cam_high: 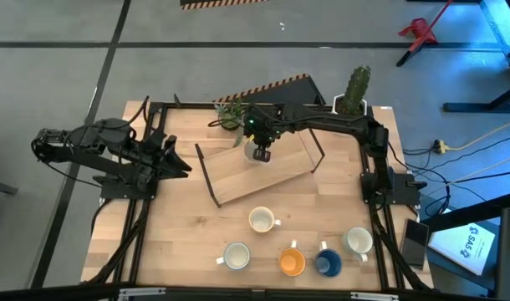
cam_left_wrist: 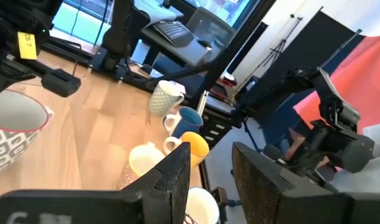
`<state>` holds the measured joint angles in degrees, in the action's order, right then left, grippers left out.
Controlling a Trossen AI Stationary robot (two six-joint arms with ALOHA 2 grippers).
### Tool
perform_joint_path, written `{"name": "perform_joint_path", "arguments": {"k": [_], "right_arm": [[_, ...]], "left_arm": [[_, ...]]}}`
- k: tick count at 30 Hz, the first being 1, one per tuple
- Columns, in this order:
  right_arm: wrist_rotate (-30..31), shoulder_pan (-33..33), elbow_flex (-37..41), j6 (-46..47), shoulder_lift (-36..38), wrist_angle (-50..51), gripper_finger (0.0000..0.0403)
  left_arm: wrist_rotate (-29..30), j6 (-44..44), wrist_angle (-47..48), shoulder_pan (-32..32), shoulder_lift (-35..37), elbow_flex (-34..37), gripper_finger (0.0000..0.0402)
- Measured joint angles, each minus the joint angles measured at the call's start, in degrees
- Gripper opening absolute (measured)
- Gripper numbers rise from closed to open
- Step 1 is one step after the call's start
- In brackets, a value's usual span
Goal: Place coffee mugs
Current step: Put the gray patterned mug on the shelf
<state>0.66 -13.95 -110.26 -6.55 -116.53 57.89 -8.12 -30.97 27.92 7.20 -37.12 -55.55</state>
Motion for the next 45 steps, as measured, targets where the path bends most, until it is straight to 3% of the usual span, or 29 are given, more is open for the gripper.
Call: {"name": "perform_joint_path", "arguments": {"k": [23, 36, 45], "right_arm": [[-0.4, -0.1, 0.1, -3.0, -1.6, 1.3, 0.0016], [-0.8, -0.1, 0.1, -3.5, -1.5, -2.4, 0.0132], [-1.3, 0.0, -5.0, -4.6, -0.9, -1.4, 0.0147]], "left_arm": [[0.5, 0.1, -0.1, -1.2, 0.0, 0.0, 0.0112], [0.6, 0.1, -0.1, -1.2, 0.0, 0.0, 0.0112], [0.6, 0.1, 0.0, -1.2, 0.0, 0.0, 0.0112]]}}
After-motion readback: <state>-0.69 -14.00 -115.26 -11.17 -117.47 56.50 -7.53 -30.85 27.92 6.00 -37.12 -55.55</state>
